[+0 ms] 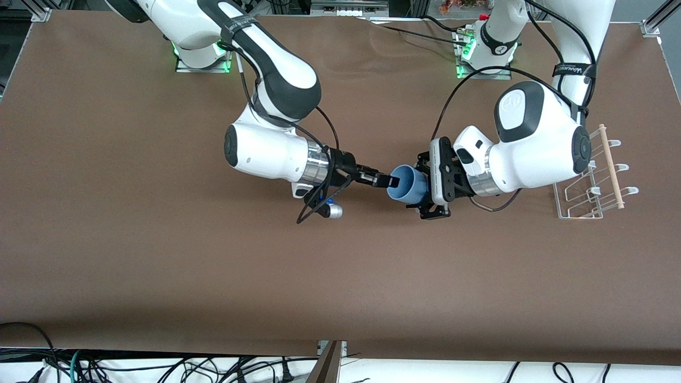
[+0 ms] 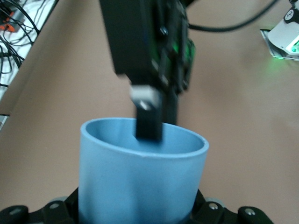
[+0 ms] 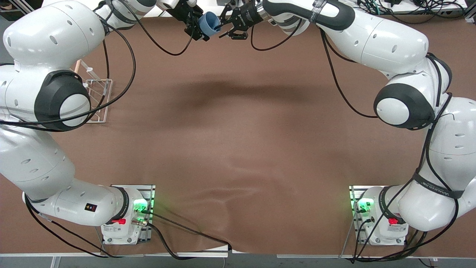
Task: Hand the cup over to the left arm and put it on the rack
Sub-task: 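Open the right gripper and withdraw it while the left gripper holds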
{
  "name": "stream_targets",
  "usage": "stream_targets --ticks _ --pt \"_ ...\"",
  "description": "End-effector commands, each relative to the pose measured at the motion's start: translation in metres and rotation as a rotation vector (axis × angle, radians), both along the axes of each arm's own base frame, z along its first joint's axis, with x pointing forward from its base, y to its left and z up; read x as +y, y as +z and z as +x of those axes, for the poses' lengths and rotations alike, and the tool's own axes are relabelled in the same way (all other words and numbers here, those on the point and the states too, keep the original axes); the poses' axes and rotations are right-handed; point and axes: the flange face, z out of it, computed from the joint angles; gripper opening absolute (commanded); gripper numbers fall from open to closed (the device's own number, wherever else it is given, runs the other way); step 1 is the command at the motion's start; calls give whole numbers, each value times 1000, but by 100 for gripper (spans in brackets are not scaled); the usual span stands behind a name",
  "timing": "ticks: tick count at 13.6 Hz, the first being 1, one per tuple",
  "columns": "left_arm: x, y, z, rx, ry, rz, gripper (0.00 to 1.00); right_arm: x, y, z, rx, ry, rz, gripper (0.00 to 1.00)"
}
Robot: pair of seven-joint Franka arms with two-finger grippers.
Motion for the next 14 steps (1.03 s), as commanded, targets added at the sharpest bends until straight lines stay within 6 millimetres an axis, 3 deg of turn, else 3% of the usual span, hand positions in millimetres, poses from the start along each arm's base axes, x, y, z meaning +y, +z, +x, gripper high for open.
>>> stream_targets --ticks 1,4,5,7,10,14 --pt "13 5 -2 40 -33 -13 0 -29 24 22 33 30 42 100" --pt "40 -3 -3 98 -39 100 0 -89 48 47 61 60 40 100" --pt "44 -5 -6 132 -36 184 0 -108 48 55 74 68 27 100" --pt "56 1 -15 181 -13 336 0 -145 67 61 11 108 -50 100" --pt "82 15 -32 233 7 631 0 -182 50 68 -34 180 -255 100" --pt "122 12 -41 230 -19 1117 1 -275 25 80 -84 372 -445 100"
